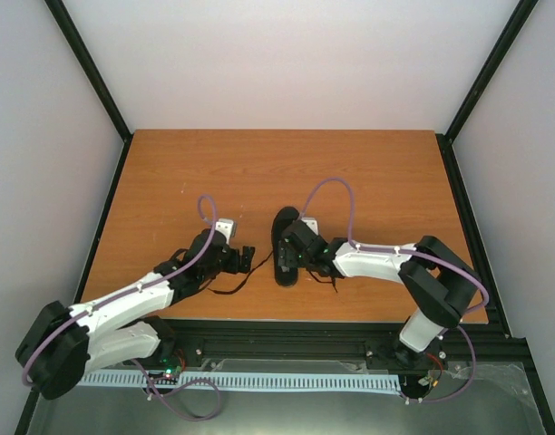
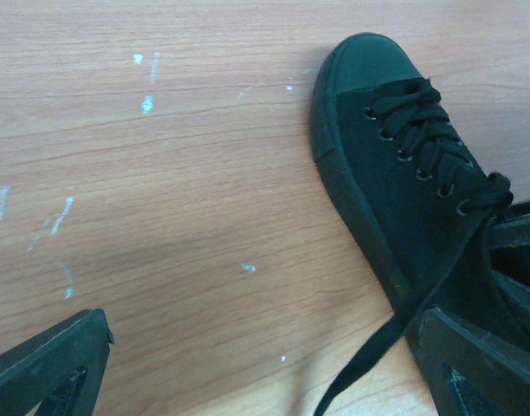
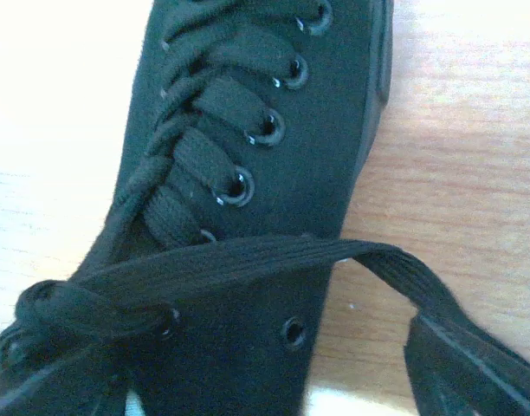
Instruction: Tie the shoes
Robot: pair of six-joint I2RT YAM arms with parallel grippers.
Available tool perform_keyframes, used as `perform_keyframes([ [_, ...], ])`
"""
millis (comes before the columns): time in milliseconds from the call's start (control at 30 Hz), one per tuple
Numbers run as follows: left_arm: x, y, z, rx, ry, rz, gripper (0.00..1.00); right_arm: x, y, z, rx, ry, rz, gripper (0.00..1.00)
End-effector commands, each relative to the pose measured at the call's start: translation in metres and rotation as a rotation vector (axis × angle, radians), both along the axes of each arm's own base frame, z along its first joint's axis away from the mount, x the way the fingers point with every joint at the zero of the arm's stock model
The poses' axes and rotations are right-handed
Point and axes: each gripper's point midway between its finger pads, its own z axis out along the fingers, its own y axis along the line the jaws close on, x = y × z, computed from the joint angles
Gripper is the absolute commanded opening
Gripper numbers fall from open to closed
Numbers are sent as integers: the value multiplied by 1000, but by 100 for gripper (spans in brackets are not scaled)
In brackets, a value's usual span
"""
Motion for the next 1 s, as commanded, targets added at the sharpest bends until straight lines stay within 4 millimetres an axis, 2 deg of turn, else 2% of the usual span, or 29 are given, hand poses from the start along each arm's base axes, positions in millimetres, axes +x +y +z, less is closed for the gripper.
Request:
perform_keyframes([
  [0,15,-27,14,-25,-95,-120,100,10,0,32,51,-92,37,93],
  [33,13,-33,11,-24,-88,-157,100,7,-2,38,53,-105,68,99],
  [67,11,-38,8,-25,-82,-197,100,3,-4,42,53,-117,99,100],
  [267,-9,-74,-3,-74,-22,-421,99,-24,-25,55,125,-128,280,100],
  [467,-21,-90,-18,-90,49,-516,95,-34,-49,61,247,-119,344,100],
  [667,-9,-89,-34,-8,95,-468,73,-32,-60,74,340,-169,342,100],
  [900,-7,-94,-38,14,92,-465,45,-40,-62,70,371,-174,341,100],
  [967,-5,-94,-38,17,89,-460,40,-41,-65,67,375,-176,323,100],
])
